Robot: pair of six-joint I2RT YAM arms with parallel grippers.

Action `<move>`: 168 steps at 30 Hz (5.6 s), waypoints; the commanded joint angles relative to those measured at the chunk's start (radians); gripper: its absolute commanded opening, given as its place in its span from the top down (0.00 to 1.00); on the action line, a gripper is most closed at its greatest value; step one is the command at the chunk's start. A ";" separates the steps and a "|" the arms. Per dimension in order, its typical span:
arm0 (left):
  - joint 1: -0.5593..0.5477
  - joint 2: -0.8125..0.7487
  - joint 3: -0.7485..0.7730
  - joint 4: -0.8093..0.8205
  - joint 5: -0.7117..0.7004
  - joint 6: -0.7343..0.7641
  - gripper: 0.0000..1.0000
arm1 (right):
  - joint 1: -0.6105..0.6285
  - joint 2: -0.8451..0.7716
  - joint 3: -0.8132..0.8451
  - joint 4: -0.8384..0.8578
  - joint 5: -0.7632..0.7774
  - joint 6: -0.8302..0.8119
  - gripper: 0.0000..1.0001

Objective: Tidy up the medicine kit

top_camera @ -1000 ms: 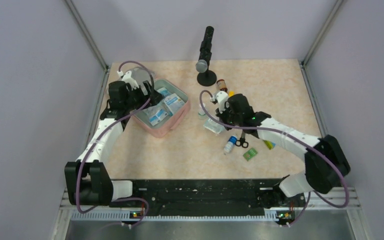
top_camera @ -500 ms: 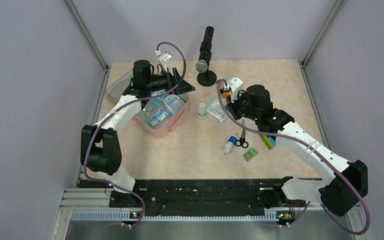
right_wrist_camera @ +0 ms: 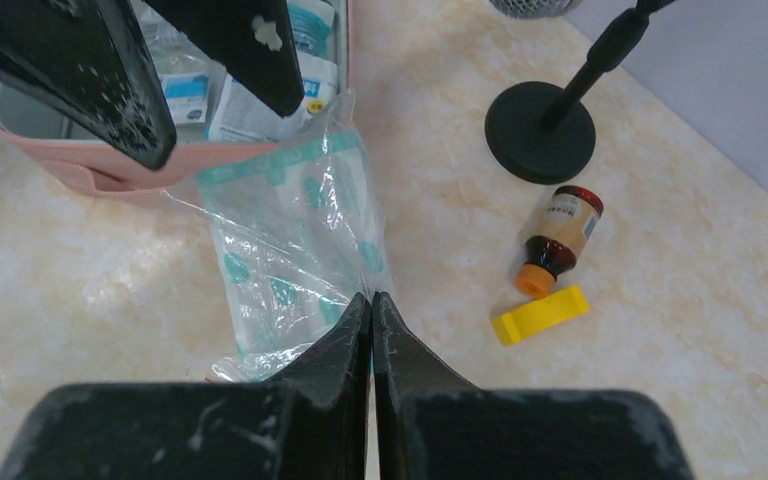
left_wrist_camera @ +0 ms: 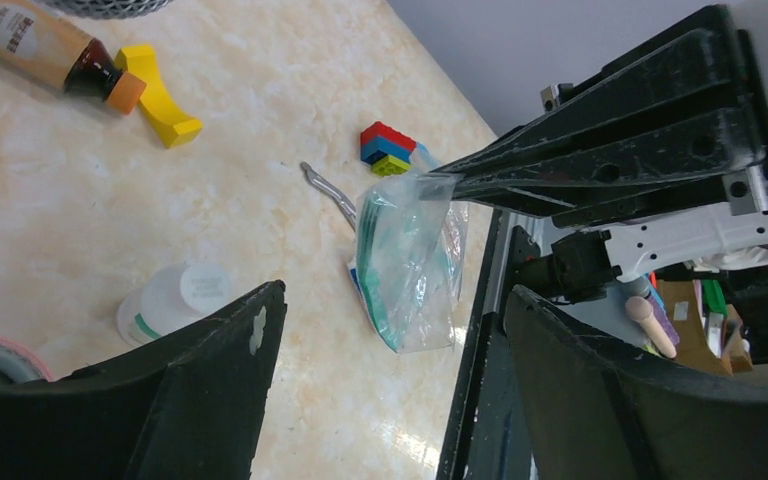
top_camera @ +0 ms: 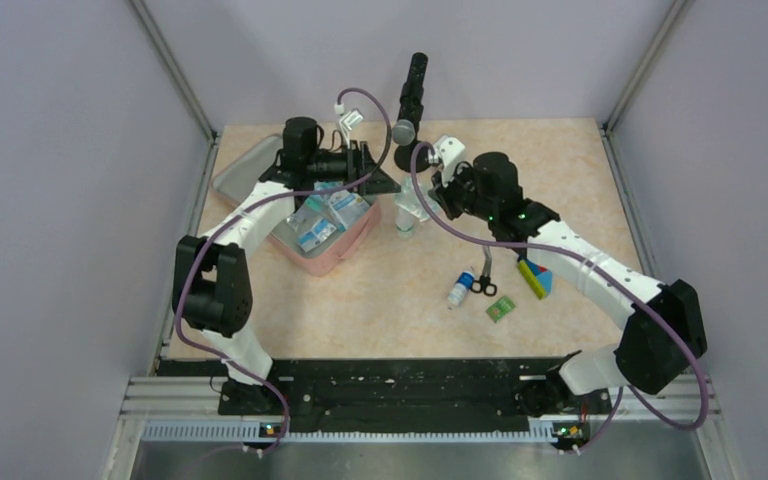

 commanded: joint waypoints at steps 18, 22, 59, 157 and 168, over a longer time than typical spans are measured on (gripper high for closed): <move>0.024 -0.012 -0.039 0.036 0.047 0.051 0.80 | 0.070 0.039 0.028 0.076 0.016 -0.081 0.45; 0.077 -0.019 -0.014 -0.107 0.090 0.114 0.91 | 0.042 -0.053 -0.052 -0.032 0.040 -0.119 0.32; 0.368 0.365 0.289 -0.907 -0.264 0.691 1.00 | -0.043 -0.228 -0.243 -0.186 0.051 -0.071 0.28; -0.076 -0.238 -0.039 -0.298 0.035 0.799 0.36 | -0.117 0.138 0.272 -0.407 -0.629 -0.241 0.83; -0.069 -0.222 -0.101 -0.075 -0.127 0.246 0.33 | -0.034 0.141 0.282 -0.275 -0.336 -0.219 0.87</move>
